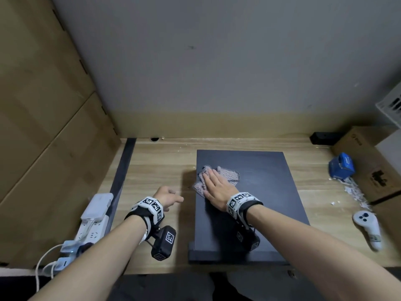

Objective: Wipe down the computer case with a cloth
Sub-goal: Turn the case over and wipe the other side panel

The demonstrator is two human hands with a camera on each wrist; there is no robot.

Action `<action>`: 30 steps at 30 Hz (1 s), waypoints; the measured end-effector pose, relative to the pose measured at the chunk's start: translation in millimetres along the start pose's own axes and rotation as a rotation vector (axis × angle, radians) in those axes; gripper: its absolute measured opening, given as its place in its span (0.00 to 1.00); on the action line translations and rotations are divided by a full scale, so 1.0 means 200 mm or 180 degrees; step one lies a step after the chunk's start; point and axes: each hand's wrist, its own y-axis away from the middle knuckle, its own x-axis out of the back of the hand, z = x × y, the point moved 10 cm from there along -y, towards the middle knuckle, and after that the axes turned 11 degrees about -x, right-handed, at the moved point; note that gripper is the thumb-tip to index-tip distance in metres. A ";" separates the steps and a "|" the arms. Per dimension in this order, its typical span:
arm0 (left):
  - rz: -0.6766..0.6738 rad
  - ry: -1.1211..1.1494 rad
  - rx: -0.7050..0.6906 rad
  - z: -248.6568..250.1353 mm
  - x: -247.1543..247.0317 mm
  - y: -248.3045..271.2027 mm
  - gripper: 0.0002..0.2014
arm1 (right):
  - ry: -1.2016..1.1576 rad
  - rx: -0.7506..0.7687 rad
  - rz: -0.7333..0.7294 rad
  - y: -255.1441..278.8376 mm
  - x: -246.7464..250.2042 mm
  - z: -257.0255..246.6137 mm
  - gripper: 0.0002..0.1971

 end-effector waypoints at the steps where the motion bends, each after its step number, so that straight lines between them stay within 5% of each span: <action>1: -0.0001 0.0012 -0.0016 0.00 0.00 0.01 0.20 | 0.0049 -0.0027 0.0048 0.03 0.01 0.06 0.33; 9: -0.0072 0.0050 -0.0395 0.09 -0.12 0.12 0.19 | -0.0401 -0.1281 -0.0301 0.37 -0.15 0.70 0.35; 15: 0.0286 0.0099 -0.1039 0.29 -0.19 0.20 0.12 | -0.0627 -0.1008 -0.0335 0.66 -0.23 0.44 0.35; 19: -0.0207 -0.0145 -0.1403 0.45 -0.39 0.24 0.11 | -0.1005 -0.0770 -0.0400 0.76 -0.19 0.31 0.34; 23: -0.0668 -0.0603 -0.1613 0.51 -0.61 0.27 0.18 | -0.1601 -0.0623 0.0227 0.78 0.03 0.38 0.15; 30: -0.0837 -0.1942 -0.1732 0.55 -0.81 0.30 0.23 | -0.2752 -0.1229 0.0891 0.77 0.16 0.76 0.02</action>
